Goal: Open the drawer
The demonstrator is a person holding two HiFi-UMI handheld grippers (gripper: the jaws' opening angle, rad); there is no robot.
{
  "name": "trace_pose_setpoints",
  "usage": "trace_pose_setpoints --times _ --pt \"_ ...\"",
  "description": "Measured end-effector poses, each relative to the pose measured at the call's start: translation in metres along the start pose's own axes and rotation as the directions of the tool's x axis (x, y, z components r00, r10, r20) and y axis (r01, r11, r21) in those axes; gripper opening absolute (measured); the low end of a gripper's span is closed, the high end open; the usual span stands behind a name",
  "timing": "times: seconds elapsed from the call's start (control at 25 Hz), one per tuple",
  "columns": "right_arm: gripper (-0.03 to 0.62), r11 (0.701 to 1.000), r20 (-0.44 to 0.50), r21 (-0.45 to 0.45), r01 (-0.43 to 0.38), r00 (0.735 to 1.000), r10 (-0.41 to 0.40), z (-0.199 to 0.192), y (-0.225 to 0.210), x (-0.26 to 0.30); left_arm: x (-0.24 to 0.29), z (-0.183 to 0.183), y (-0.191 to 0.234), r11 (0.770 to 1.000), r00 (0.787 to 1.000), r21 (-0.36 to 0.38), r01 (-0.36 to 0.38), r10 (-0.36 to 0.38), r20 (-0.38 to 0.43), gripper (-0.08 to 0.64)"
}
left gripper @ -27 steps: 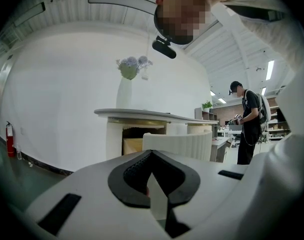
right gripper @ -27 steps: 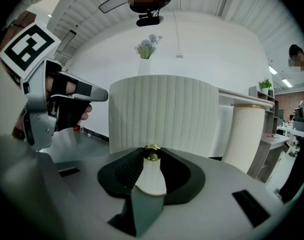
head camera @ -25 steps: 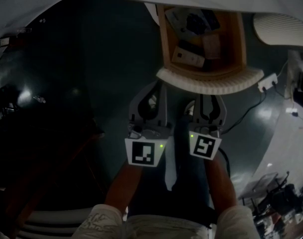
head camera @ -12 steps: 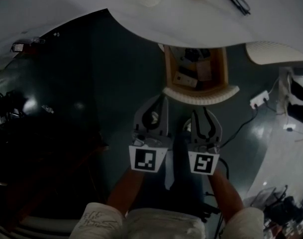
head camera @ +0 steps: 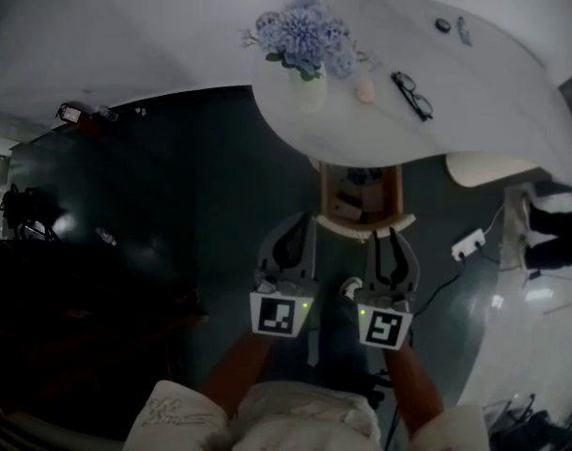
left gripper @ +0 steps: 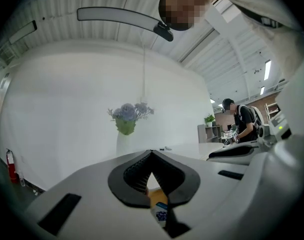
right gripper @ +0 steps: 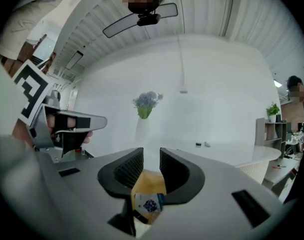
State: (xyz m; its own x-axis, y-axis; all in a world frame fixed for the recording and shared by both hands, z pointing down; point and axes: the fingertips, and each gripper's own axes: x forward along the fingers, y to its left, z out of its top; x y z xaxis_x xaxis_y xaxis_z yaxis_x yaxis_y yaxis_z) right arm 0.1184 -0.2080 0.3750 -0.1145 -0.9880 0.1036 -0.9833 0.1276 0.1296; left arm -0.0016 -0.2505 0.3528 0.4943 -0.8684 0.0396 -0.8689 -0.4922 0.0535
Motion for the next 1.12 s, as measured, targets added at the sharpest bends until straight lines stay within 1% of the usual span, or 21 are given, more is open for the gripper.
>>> trace_pose_setpoints --times 0.12,0.24,0.28,0.44,0.52,0.56,0.68,0.84,0.96,1.12 --pt "0.106 0.998 0.047 -0.056 -0.012 0.999 0.014 0.043 -0.005 0.006 -0.004 0.03 0.006 1.0 1.0 0.022 -0.014 0.014 0.007 -0.005" --pt "0.104 0.994 0.086 -0.103 -0.022 0.996 0.031 0.082 -0.012 0.014 -0.001 0.062 0.018 0.997 0.999 0.069 -0.025 0.022 0.044 -0.005" --pt "0.104 0.993 0.097 -0.112 -0.024 0.995 0.035 0.095 -0.013 0.014 -0.002 0.073 0.021 0.997 0.998 0.074 -0.028 0.024 0.059 -0.005" --pt "0.104 0.987 0.082 -0.15 -0.048 0.995 0.061 0.131 -0.013 0.016 -0.008 0.11 0.029 0.997 0.996 0.072 -0.035 0.028 0.087 -0.005" --pt "0.104 0.982 0.059 -0.176 -0.07 0.995 0.081 0.142 -0.01 0.018 -0.011 0.125 0.029 0.997 0.994 0.068 -0.035 0.028 0.104 -0.005" --pt "0.104 0.98 0.045 -0.185 -0.074 0.996 0.083 0.145 -0.007 0.017 -0.013 0.129 0.029 0.996 0.995 0.078 -0.032 0.024 0.1 -0.005" --pt "0.104 0.984 0.038 -0.163 -0.073 0.996 0.08 0.157 -0.001 0.017 -0.015 0.141 0.036 0.993 0.995 0.115 -0.031 0.02 0.095 -0.005" --pt "0.104 0.987 0.08 -0.137 -0.084 0.992 0.096 0.181 0.001 0.016 -0.013 0.158 0.04 0.996 0.99 0.078 -0.037 0.026 0.138 -0.003" --pt "0.104 0.992 0.094 -0.102 -0.078 0.992 0.088 0.19 0.0 0.018 -0.012 0.165 0.039 0.996 0.988 0.082 -0.033 0.02 0.151 -0.005" --pt "0.096 0.995 0.1 -0.082 -0.062 0.992 0.07 0.195 -0.005 0.022 -0.008 0.171 0.034 0.997 0.988 0.072 -0.009 -0.002 0.157 -0.005"
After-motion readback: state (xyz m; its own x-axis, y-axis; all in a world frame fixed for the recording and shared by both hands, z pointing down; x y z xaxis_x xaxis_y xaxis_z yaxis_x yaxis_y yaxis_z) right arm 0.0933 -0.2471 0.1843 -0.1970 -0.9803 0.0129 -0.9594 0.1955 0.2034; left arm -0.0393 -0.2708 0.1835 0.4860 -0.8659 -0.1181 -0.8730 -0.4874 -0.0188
